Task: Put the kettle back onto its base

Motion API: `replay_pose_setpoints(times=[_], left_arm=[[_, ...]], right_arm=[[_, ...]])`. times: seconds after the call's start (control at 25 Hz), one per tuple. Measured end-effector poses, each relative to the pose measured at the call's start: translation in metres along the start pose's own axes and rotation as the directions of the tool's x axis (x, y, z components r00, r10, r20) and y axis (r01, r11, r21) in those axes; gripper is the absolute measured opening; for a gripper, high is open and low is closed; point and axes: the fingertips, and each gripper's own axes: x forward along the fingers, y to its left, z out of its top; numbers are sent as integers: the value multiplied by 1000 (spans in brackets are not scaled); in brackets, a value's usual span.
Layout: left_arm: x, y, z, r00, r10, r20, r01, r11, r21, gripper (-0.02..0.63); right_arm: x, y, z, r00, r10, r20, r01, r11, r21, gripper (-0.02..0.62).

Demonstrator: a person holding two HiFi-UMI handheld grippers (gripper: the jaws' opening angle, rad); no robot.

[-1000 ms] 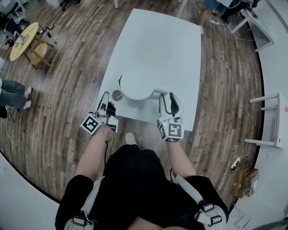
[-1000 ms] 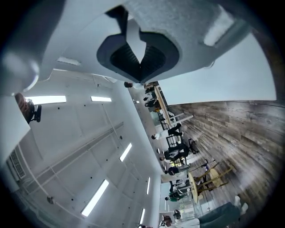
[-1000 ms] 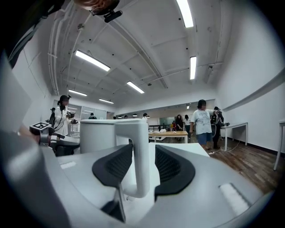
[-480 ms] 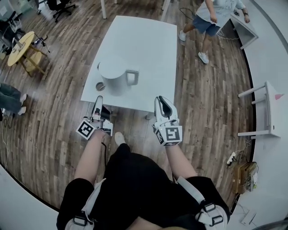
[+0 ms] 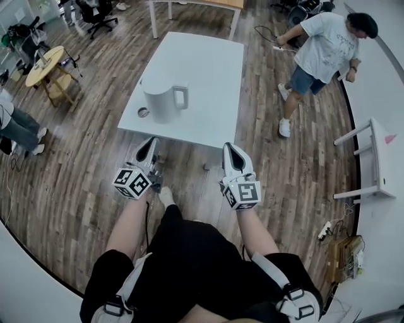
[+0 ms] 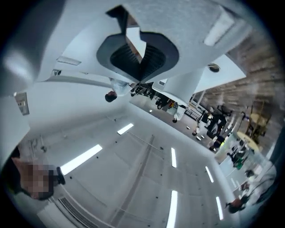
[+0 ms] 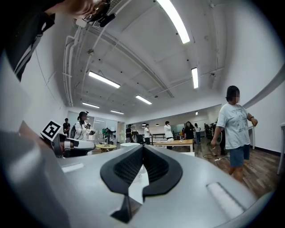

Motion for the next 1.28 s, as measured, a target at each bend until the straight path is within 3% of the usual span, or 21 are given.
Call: replay_pose_setpoints(times=[0.16,0.32,0.88,1.28], left_arm=[[-23,-29,0,999,29,-34,-22,984,174,-2],[-48,-50,5,1000,12,-21,-7,971,238,-2],[-94,-48,32,998,-63,-21,66,974,217,-2],[-100,-46,34,995,-102,-17,103,978,181,-2]], right_arm=[[-21,5,1,1000,18,-7,-18,999,28,3],[-31,24,3,999,41,-2,-41,998,44,3],[-29,101,13,998,54,10,-55,993,105,3],[-29,116,21,999,43,26,-45,996,82,3]])
